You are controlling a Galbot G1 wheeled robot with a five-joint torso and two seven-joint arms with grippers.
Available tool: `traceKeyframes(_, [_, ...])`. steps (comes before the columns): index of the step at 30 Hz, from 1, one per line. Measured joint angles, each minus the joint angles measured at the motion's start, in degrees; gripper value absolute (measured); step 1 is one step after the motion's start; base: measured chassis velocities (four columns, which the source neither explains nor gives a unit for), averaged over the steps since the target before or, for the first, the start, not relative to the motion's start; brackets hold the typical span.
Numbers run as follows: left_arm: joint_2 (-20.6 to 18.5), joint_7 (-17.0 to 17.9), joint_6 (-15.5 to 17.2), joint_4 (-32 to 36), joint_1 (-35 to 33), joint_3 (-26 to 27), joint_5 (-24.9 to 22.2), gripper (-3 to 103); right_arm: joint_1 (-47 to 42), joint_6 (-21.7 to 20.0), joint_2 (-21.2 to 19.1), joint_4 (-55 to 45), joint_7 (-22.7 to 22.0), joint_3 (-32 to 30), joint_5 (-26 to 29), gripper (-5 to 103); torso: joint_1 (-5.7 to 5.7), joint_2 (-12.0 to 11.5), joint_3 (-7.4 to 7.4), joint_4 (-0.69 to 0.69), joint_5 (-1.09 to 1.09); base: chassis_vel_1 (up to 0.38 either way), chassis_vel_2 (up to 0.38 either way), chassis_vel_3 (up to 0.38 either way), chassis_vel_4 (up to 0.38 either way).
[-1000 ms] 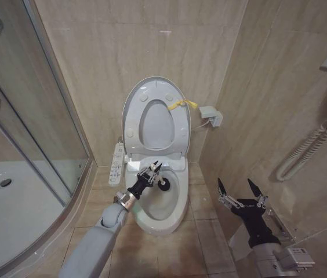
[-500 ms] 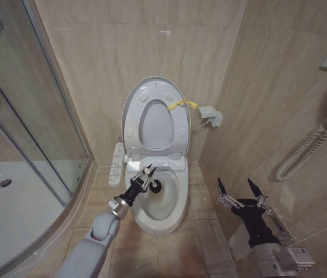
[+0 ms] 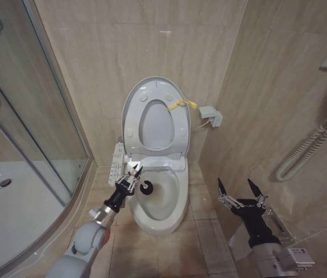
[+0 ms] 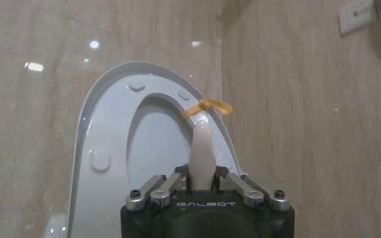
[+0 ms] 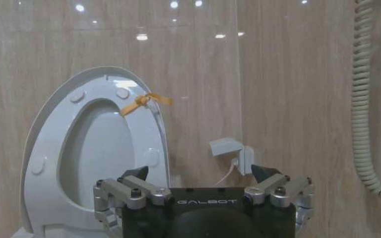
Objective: Open the toilet lid, clean the toilet bowl with a toilet brush, close the toilet lid, and flush.
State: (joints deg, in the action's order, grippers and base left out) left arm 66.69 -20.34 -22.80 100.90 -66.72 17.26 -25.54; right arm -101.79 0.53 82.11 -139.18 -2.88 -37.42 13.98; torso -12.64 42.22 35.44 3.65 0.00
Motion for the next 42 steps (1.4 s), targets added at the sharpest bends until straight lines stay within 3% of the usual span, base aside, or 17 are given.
traceKeyframes(8, [-0.3, -0.5, -0.4, 2.3, -3.5, 2.5, -1.8, 22, 0.0, 0.0, 0.0, 0.0, 0.0, 0.0, 0.0, 100, 0.0, 0.0, 0.0, 0.01, -0.01, 0.0, 0.0, 0.0, 0.0])
traceKeyframes(12, [-1.0, -1.8, -3.2, 4.9, -5.6, 4.7, -3.4, 22, 0.0, 0.0, 0.0, 0.0, 0.0, 0.0, 0.0, 100, 0.0, 0.0, 0.0, 0.01, 0.0, 0.0, 0.0, 0.0, 0.0])
traceKeyframes(18, [-0.8, -2.7, -4.6, 10.4, -9.6, 8.5, -4.1, 22, 0.0, 0.0, 0.0, 0.0, 0.0, 0.0, 0.0, 100, 0.0, 0.0, 0.0, 0.02, 0.0, 0.0, 0.0, 0.0, 0.0])
traceKeyframes(21, [0.0, -0.1, -3.6, 14.2, -12.6, 10.5, -4.0, 22, 0.0, 0.0, 0.0, 0.0, 0.0, 0.0, 0.0, 100, 0.0, 0.0, 0.0, 0.01, 0.0, 0.0, 0.0, 0.0, 0.0])
traceKeyframes(22, [1.1, 2.2, -2.7, 16.6, -14.8, 12.0, -3.3, 22, 0.0, 0.0, 0.0, 0.0, 0.0, 0.0, 0.0, 100, 0.0, 0.0, 0.0, 0.01, 0.01, 0.0, 0.0, 0.0, 0.0])
traceKeyframes(25, [4.1, 6.7, -1.9, 21.5, -20.6, 15.8, 1.4, 22, 0.0, 0.0, 0.0, 0.0, 0.0, 0.0, 0.0, 100, 0.0, 0.0, 0.0, 0.03, 0.0, 0.0, 0.0, 0.0, 0.0])
traceKeyframes(31, [8.8, 11.7, -1.9, 27.9, -30.4, 19.9, 8.1, 22, 0.0, 0.0, 0.0, 0.0, 0.0, 0.0, 0.0, 100, 0.0, 0.0, 0.0, -0.02, 0.01, 0.0, 0.0, 0.0, 0.0])
traceKeyframes(33, [12.8, 14.1, -0.9, 31.0, -35.2, 20.2, 10.8, 22, 0.0, 0.0, 0.0, 0.0, 0.0, 0.0, 0.0, 100, 0.0, 0.0, -0.01, -0.03, 0.02, 0.0, 0.0, 0.0, 0.0])
traceKeyframes(36, [14.4, 16.5, -0.3, 30.0, -36.5, 18.1, 13.1, 22, 0.0, 0.0, 0.0, 0.0, 0.0, 0.0, 0.0, 100, 0.0, 0.0, 0.0, -0.01, 0.01, 0.0, 0.0, 0.0, 0.0])
traceKeyframes(40, [15.2, 18.7, -1.0, 22.8, -35.4, 17.9, 15.0, 22, 0.0, 0.0, 0.0, 0.0, 0.0, 0.0, 0.0, 100, 0.0, 0.0, 0.0, 0.03, 0.02, 0.0, 0.0, 0.0, 0.0])
traceKeyframes(42, [15.0, 19.4, -3.2, 16.7, -33.6, 19.4, 14.5, 22, 0.0, 0.0, 0.0, 0.0, 0.0, 0.0, 0.0, 100, -0.01, 0.0, 0.0, 0.01, -0.01, 0.0, 0.0, 0.0, 0.0])
